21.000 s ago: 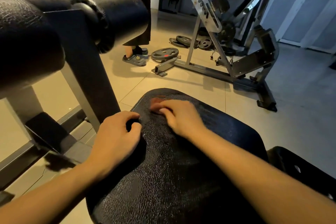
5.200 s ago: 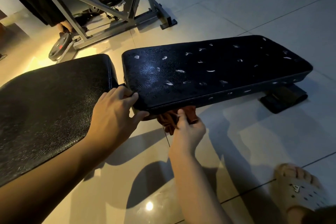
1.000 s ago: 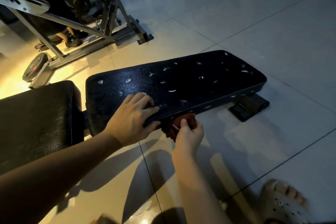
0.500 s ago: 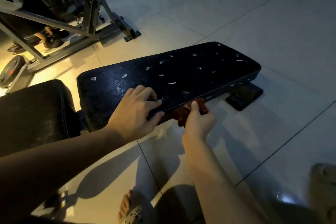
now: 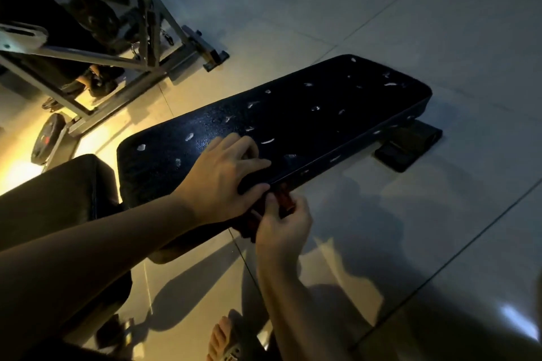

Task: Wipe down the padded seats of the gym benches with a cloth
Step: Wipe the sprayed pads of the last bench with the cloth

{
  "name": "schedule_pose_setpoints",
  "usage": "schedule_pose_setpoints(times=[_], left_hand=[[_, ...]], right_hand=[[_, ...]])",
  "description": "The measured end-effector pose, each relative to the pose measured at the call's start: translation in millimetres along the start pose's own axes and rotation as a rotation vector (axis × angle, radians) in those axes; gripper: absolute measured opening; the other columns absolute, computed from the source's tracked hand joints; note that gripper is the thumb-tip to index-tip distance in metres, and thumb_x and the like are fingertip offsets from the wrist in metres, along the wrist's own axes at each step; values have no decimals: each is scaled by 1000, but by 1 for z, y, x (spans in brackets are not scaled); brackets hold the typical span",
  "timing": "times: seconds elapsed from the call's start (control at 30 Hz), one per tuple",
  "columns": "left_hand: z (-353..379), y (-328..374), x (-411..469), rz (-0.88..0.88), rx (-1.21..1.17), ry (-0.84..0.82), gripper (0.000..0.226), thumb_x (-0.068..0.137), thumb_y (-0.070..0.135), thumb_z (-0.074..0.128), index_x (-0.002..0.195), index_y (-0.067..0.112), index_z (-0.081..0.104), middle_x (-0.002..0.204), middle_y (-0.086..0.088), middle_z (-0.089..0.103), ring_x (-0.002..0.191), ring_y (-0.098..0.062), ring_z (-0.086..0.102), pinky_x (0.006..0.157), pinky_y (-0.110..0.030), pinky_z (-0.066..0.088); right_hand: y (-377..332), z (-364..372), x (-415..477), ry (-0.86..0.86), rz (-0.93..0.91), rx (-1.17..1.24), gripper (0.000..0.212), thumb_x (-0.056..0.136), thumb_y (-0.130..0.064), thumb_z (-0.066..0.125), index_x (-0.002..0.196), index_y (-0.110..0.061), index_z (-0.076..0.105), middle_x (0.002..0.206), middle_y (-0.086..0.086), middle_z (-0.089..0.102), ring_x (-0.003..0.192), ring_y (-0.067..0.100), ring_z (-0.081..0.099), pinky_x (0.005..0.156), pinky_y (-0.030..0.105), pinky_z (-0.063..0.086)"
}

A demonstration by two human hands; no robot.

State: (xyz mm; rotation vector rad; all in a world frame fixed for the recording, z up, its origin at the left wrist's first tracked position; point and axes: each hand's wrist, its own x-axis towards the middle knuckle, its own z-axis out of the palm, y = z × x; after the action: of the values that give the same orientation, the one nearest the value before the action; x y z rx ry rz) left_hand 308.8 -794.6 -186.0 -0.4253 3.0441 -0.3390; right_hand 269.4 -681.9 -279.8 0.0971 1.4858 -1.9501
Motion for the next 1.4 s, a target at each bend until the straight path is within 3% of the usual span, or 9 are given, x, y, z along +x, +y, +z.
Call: schedule_pose_setpoints(times=[0.2,0.3,0.4,0.6,0.8,0.97,1.17,1.3,1.4], left_hand=[[8,2,5,-11,-70,75,45,92,51,52,121,23,72,104,1,52,97,-22,48,80,-43,40],[8,1,5,-10,-104,99,41,93,47,52,117,23,75,103,1,53,96,-21,49,80,-41,38],[11,-3,4,-33,-156,139,37,94,41,51,114,24,77,102,2,55,96,-20,49,81,-38,37],[15,-4,4,-48,-204,136,31,95,39,58,112,24,78,102,3,57,98,-20,51,82,-42,41],[16,-5,4,-33,-188,141,41,94,48,52,112,21,78,107,2,59,100,-20,52,82,-44,43],[17,-3,5,-41,-197,151,38,95,46,54,110,22,79,106,3,60,99,-20,52,81,-43,43],[18,-5,4,-42,-192,169,39,94,47,52,110,22,78,107,2,60,100,-20,52,82,-43,43],[19,-5,5,-51,-205,157,38,95,47,54,110,22,78,106,4,60,100,-19,52,83,-40,42],[18,-5,4,-43,-202,163,37,94,46,55,109,22,78,106,3,60,100,-20,53,82,-39,41]], right_hand=[[-21,-22,64,155,40,62,7,100,-14,62,104,-19,59,104,10,71,77,11,75,68,42,65],[-22,-15,31,50,-29,20,11,100,-12,60,104,-22,57,105,7,69,80,4,73,67,24,62],[-17,-8,-3,-50,-128,-34,19,98,-11,63,116,-8,58,104,5,67,89,10,73,71,26,62],[-27,-32,92,225,-27,-75,6,101,-16,61,100,-22,58,102,7,71,81,13,73,75,42,64],[-12,-7,-10,-60,-183,-72,16,97,-9,63,113,-11,59,102,-1,66,93,8,70,74,22,60],[-28,-32,88,177,-41,-64,9,101,-15,60,110,-18,59,105,4,69,88,13,73,77,38,64],[-10,-9,0,-68,-287,-167,18,97,-11,63,112,-20,58,105,-6,66,98,8,70,76,21,60],[-22,-24,61,100,-135,-188,13,100,-12,60,112,-16,58,102,-3,66,79,-7,68,69,18,59],[-25,-31,67,116,-160,-189,11,101,-14,59,111,-16,59,104,1,67,86,7,72,74,27,63]])
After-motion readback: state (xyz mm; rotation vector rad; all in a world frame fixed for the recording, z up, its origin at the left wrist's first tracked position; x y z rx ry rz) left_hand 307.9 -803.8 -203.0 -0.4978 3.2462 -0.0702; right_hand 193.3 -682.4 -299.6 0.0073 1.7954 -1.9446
